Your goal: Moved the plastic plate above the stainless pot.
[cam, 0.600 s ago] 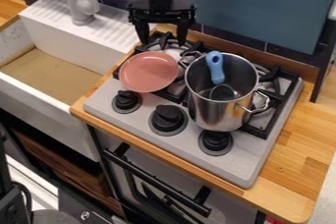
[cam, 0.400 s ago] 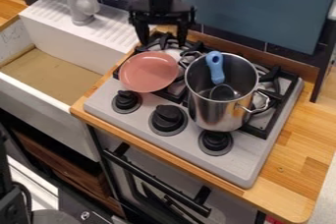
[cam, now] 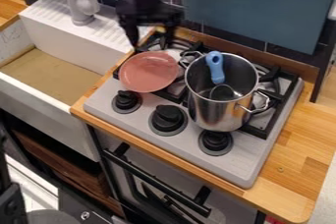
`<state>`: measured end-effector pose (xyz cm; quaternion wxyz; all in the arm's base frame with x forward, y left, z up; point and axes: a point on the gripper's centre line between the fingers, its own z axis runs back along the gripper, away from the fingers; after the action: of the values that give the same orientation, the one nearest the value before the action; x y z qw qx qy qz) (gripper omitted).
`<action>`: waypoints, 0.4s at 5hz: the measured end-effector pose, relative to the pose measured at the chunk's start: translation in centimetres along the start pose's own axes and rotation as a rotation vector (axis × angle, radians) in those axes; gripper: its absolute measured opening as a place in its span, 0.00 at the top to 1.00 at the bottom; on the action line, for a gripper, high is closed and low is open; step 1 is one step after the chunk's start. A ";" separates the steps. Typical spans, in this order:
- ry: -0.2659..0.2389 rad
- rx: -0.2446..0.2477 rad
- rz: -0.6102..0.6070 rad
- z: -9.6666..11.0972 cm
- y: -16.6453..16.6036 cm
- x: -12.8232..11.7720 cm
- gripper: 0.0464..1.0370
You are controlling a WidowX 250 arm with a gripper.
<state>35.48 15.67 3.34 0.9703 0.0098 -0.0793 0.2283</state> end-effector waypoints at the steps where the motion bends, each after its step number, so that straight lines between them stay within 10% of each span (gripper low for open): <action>1: 0.000 -0.049 0.017 1.2 2.3 1.6 0.04; 2: 0.032 -0.082 -0.015 1.0 3.4 1.9 0.04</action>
<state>35.47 19.53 4.61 0.9727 -0.0333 -0.0728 0.2178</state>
